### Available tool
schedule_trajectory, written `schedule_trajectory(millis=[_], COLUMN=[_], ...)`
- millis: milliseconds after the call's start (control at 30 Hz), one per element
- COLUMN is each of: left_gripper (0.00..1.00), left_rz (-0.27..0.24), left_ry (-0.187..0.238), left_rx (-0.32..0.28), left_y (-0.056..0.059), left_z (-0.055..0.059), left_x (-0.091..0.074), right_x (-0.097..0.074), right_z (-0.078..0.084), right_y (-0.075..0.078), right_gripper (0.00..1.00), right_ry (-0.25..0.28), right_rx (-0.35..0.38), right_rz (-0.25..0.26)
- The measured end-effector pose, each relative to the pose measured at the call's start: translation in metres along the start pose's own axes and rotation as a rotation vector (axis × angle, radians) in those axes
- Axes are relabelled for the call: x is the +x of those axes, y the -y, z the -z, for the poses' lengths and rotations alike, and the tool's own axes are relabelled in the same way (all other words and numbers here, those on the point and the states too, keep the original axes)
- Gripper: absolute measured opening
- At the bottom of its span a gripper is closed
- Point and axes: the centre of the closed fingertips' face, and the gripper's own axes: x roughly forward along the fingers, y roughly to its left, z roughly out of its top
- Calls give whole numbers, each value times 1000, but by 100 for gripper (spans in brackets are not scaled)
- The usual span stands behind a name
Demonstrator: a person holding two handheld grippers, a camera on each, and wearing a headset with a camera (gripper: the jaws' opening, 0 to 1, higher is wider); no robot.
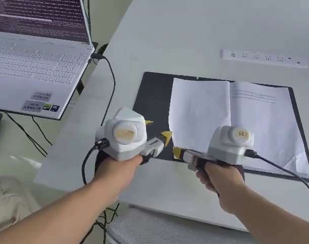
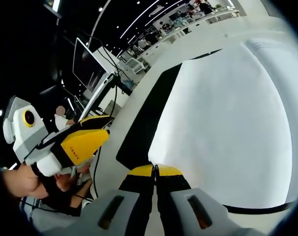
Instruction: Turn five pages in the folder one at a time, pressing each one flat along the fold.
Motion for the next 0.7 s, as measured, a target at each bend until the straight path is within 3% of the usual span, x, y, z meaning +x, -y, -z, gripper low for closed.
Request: schedule_trajectory(millis=[200, 467, 567, 700], left_gripper=[27, 22, 21, 19], left_rz=[28, 72, 76, 84], left_ry=[-22, -65, -60, -75], left_rx=[31, 59, 45, 22], left_y=[10, 21, 23, 24], left_z=[8, 27, 24, 30], left_x=[15, 39, 42, 51], right_x=[0, -1, -3, -9], right_z=[2, 5, 6, 15], right_y=[-2, -3, -5, -9], right_gripper=[2, 5, 7, 6], right_ry=[0, -5, -4, -43], right_rx=[-6, -13, 1, -37], right_rz=[-10, -38, -51, -71])
